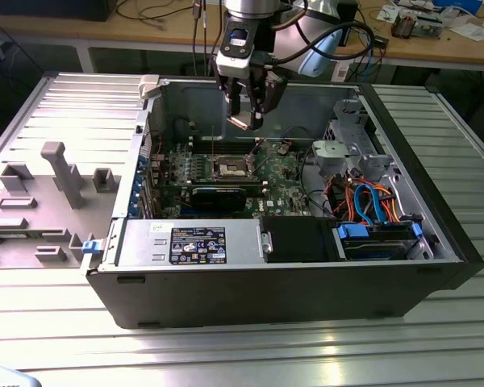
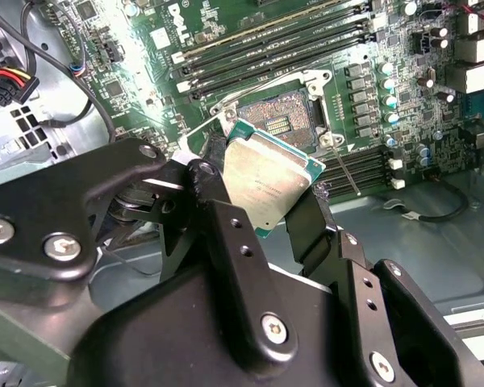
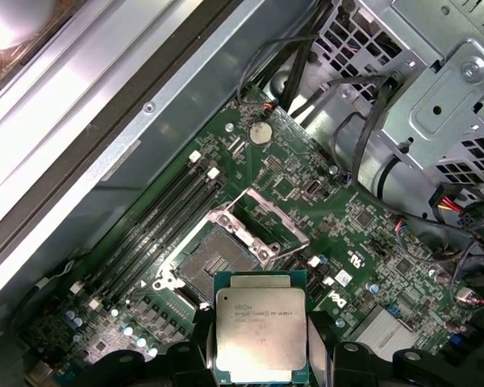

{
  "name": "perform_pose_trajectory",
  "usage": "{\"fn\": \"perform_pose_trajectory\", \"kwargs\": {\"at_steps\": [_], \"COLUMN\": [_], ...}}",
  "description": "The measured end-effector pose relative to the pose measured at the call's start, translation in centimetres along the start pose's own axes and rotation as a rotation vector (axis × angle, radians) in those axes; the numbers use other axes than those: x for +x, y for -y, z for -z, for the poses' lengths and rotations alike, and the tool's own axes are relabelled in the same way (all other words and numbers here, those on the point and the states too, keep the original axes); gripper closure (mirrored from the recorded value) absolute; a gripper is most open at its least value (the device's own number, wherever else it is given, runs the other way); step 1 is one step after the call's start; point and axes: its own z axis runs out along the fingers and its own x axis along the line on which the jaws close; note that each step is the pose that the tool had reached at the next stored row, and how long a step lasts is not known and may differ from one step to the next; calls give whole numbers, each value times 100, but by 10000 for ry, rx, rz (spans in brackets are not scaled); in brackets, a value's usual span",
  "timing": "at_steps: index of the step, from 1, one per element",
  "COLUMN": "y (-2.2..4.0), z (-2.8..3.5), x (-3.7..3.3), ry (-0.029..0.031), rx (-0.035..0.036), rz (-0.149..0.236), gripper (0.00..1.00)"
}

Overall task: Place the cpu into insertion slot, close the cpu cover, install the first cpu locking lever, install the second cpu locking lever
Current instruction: 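Place the cpu into insertion slot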

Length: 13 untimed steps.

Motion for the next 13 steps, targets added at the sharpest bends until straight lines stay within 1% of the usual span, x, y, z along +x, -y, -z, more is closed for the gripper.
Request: {"fn": "perform_pose_trajectory", "kwargs": {"at_steps": [13], "y": [0], "z": [-2], "x": [0], "ry": [7], "rx": [23], "rz": [-189], "gripper": [45]}}
